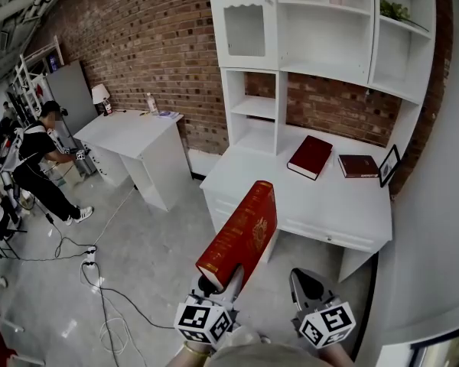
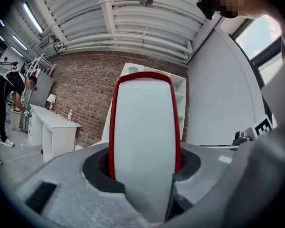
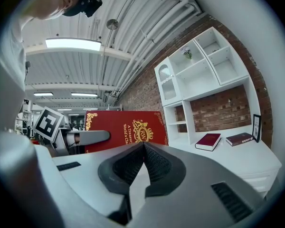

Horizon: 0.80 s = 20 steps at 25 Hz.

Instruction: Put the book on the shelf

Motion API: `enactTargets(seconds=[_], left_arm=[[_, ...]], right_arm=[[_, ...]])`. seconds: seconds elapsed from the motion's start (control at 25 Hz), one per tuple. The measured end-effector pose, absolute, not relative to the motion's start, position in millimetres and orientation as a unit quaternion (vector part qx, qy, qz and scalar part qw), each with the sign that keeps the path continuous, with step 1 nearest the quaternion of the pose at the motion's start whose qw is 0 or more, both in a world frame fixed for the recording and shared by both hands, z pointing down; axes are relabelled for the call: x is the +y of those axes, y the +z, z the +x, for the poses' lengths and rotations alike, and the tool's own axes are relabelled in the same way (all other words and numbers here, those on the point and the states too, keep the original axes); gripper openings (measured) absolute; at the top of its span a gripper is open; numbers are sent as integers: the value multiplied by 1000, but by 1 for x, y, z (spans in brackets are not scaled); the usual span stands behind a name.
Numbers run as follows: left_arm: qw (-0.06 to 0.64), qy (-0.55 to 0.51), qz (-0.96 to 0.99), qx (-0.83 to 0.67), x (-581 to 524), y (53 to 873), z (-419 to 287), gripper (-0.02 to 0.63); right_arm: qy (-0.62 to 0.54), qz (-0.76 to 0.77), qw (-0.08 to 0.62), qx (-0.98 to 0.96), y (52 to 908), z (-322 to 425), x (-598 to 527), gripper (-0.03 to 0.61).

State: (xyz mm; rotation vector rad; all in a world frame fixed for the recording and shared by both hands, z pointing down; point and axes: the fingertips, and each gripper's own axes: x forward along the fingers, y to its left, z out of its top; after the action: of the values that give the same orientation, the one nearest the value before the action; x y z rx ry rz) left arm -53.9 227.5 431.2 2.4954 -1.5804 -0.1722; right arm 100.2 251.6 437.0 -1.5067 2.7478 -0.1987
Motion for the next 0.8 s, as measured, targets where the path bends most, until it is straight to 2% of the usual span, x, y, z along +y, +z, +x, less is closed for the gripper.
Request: enactTargets(seconds=[0.8], left_arm=[[92, -71, 833, -541, 164, 425, -74, 233]], right_arm=[[-63, -471, 1, 880, 434, 79, 187, 6]])
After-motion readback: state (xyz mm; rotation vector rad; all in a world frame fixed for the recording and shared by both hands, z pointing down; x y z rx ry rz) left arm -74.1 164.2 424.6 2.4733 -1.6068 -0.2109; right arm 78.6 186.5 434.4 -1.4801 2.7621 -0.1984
